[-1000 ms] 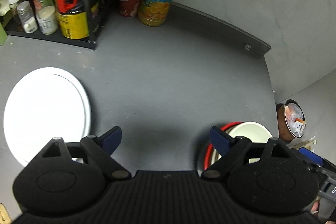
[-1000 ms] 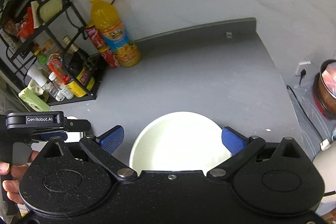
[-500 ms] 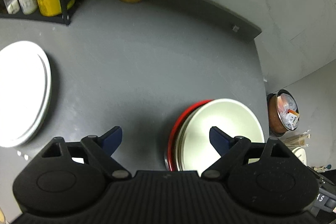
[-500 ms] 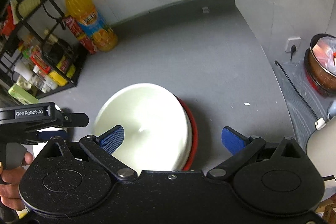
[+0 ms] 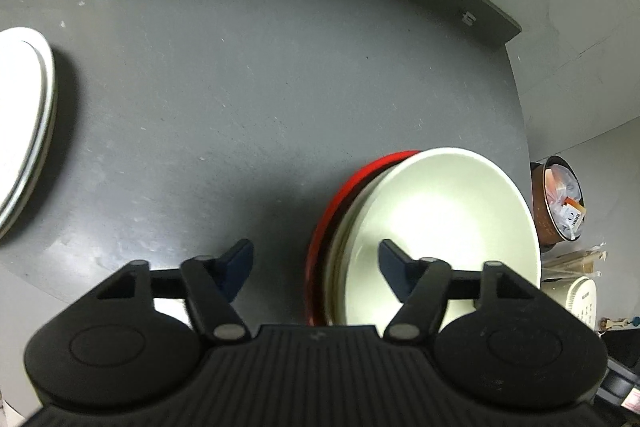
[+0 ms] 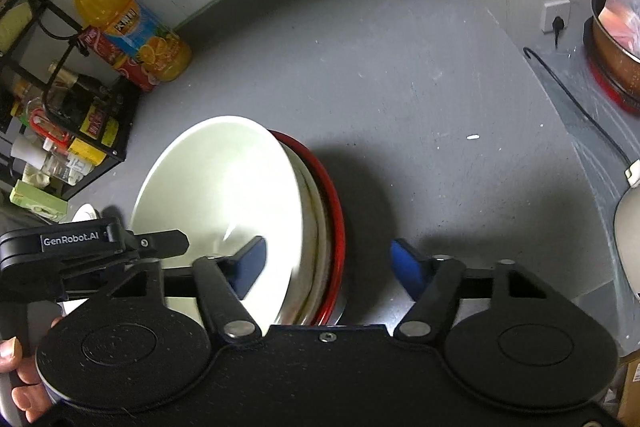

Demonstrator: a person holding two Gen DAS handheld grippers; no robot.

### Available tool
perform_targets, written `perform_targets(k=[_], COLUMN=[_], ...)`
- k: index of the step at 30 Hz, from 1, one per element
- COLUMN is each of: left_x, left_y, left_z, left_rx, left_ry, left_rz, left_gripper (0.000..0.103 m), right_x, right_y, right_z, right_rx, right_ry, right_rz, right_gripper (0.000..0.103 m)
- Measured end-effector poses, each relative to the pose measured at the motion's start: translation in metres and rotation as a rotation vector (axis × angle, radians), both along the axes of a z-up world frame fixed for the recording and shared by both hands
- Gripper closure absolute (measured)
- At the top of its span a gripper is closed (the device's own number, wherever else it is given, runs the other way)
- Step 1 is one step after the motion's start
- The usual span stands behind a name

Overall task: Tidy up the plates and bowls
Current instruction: 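Move both grippers toward the red-black bowl stack, then close both grippers together on the rim of the red-black bowl stack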

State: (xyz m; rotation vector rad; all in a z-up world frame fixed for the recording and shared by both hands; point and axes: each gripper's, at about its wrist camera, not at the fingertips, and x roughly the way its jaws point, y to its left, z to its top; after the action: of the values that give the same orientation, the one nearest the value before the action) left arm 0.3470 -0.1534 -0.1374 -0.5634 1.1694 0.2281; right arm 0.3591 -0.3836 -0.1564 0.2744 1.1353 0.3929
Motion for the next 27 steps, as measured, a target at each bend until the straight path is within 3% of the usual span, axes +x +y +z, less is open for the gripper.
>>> perform_targets(k=[2, 5, 7, 11, 20, 27], left_x=[0.004, 0.008, 0.011, 0.013, 0.013, 0.011], left_y=[-0.002, -0.006, -0.008, -0.008, 0.0, 0.027], left_z=[-0.004, -0.01, -0.014, -0.021, -0.019, -0.004], left_rx=[-0.003, -0.016, -0.025, -0.026, -0.043, -0.036], left_ry=[0.008, 0.014, 0.01, 0.047, 0.043, 0.009], left_rz=[0.002, 0.004, 0.0, 0.009, -0.007, -0.02], left_gripper=[0.048, 0.05, 0.052, 0.073, 0.075, 0.074], right_x=[0.002, 0.006, 0.009, 0.011, 0.01, 0.01], right_y=[0.0, 0.0, 0.001, 0.006, 0.007, 0.037], right_z=[-0.004, -0.01, -0.015, -0.02, -0.02, -0.007], right_rx=[-0.002, 0.005, 0.012, 0.007, 0.016, 0.025], right_ry=[0.008, 0.026, 0.044, 0.042, 0.036, -0.008], right_rz=[0.004, 0.01, 0.018, 0.042, 0.025, 0.043], right_gripper=[0.045, 0.049, 0.061, 0.069, 0.074, 0.075])
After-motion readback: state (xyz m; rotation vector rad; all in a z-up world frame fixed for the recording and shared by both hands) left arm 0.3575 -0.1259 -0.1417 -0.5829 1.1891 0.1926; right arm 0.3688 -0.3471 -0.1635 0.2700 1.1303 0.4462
